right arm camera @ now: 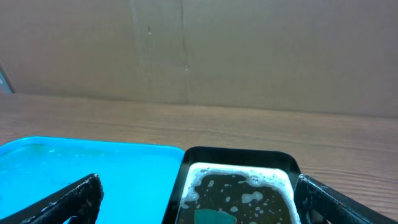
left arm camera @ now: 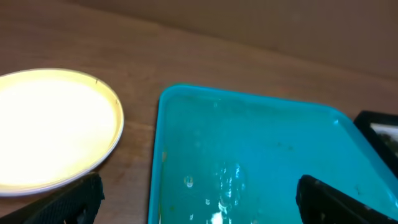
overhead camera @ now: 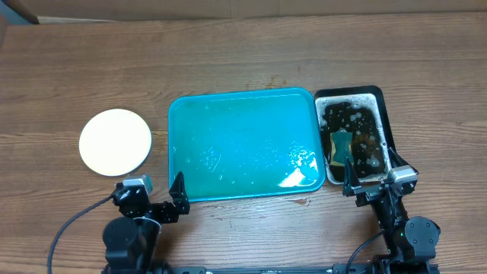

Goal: Clean dirty plates on tray and stack at the side

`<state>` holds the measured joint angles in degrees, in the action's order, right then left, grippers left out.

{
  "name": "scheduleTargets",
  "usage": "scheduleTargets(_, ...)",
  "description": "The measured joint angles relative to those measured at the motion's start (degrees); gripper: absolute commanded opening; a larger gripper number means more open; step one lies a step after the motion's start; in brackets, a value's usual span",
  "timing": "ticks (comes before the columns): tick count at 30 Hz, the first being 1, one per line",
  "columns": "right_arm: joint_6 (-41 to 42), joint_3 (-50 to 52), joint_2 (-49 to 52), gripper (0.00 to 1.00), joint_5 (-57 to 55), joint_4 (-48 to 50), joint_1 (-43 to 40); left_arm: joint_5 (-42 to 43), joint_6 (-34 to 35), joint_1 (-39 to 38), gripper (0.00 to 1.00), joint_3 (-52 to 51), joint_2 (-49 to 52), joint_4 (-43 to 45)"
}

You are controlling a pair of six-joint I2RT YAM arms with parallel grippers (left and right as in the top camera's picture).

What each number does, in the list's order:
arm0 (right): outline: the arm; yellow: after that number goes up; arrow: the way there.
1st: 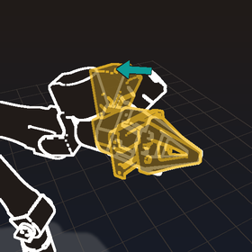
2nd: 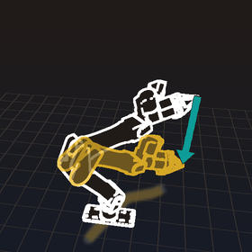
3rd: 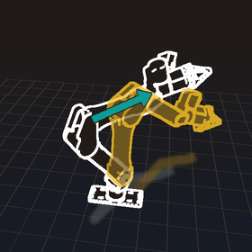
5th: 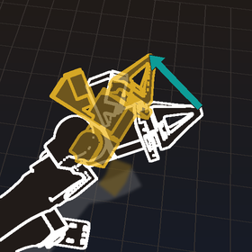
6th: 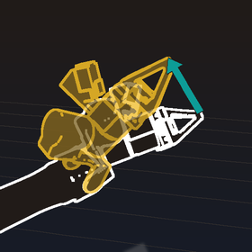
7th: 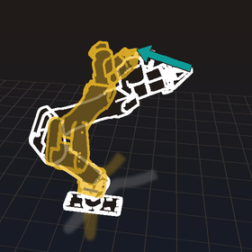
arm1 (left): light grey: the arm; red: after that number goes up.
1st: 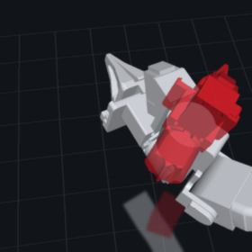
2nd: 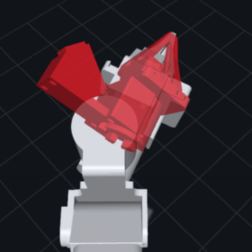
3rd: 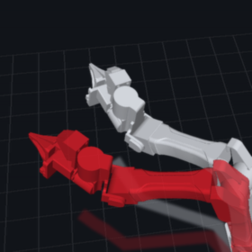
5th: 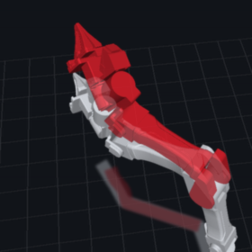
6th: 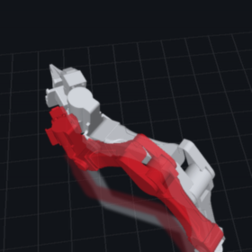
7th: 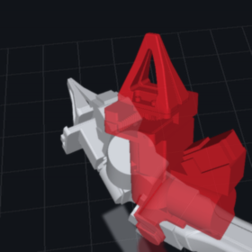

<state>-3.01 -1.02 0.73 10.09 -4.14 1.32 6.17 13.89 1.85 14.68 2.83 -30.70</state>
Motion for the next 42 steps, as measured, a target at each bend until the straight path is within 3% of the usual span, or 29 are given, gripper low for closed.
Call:
scheduleTargets(5,0.00,0.00,0.00,1.00,0.02,0.00,0.00,0.24,1.57,0.00,1.00,-5.70,-1.77,10.69)
scheduleTargets(10,-0.02,0.00,0.00,1.00,0.02,0.04,0.00,0.92,-0.04,0.00,1.00,-12.17,-1.99,29.29)
scheduleTargets(12,-0.02,0.00,0.00,1.00,0.00,0.00,0.00,1.53,-1.99,-0.02,1.00,-13.42,-2.03,31.21)
scheduleTargets(20,0.00,0.00,0.00,1.00,0.00,0.02,0.00,4.20,-6.88,-0.37,1.00,-14.21,-2.08,27.50)
scheduleTargets(42,0.00,0.00,0.00,1.00,0.00,0.04,-0.02,4.57,-8.13,-0.37,1.00,-14.21,-2.08,27.47)
